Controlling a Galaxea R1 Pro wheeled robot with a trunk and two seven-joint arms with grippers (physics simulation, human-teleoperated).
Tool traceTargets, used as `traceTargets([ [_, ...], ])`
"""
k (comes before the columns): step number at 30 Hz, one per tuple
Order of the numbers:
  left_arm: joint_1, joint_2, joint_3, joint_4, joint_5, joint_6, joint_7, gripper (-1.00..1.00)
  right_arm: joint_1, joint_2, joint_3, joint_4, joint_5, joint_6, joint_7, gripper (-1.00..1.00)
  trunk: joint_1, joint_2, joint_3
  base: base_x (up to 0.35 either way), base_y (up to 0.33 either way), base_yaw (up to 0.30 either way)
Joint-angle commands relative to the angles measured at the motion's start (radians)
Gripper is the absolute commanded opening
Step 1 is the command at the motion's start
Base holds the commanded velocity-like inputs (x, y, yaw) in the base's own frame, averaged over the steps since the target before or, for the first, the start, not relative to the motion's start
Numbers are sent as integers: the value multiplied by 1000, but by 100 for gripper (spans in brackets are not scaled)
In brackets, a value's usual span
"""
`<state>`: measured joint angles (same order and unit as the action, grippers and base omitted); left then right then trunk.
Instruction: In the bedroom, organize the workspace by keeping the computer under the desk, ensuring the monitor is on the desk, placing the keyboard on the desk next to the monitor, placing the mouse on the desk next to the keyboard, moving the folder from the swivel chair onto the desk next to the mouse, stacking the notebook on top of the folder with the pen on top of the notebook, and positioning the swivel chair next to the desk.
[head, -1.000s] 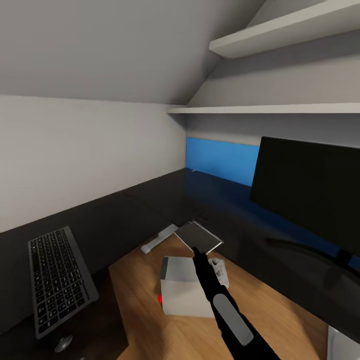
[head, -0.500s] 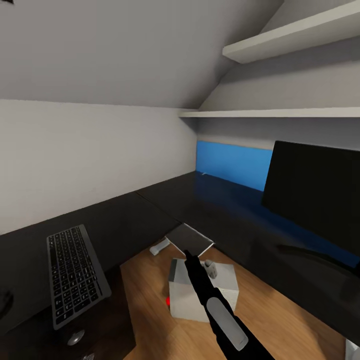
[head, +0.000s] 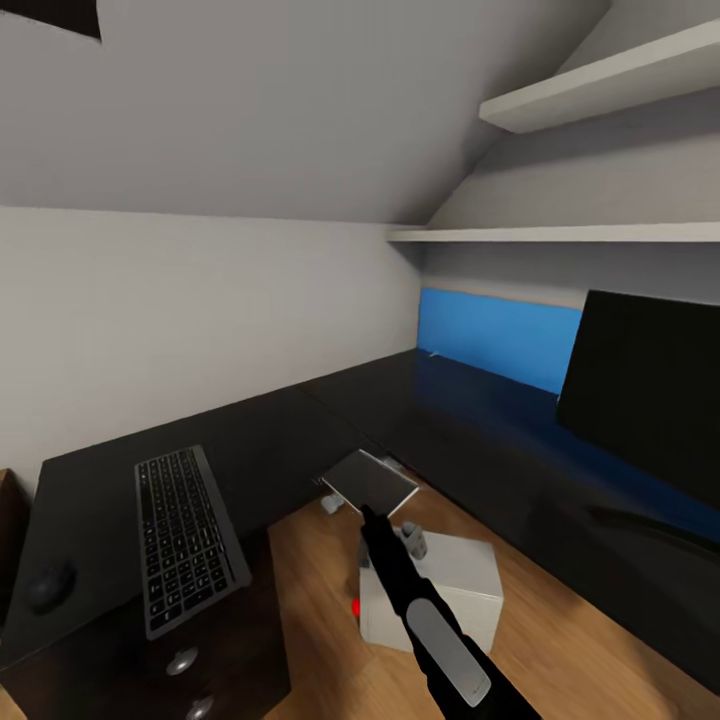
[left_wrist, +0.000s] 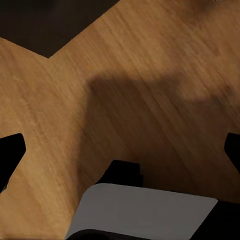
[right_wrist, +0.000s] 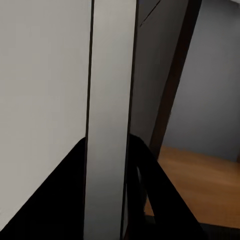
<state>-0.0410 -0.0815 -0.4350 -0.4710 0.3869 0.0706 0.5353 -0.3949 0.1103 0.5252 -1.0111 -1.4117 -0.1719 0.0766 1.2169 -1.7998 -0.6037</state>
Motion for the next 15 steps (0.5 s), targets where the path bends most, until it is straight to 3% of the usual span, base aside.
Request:
traceTargets([
  [1, -1, 1, -8, -2, 4, 6, 8, 100, -1, 0, 8, 1, -12, -6, 6, -100, 0, 0, 0, 0, 0, 184],
  [15, -1, 0, -8, -1, 4, 6, 8, 100, -1, 5, 31, 4, -13, -5, 5, -100, 0, 0, 16, 0, 0, 188],
])
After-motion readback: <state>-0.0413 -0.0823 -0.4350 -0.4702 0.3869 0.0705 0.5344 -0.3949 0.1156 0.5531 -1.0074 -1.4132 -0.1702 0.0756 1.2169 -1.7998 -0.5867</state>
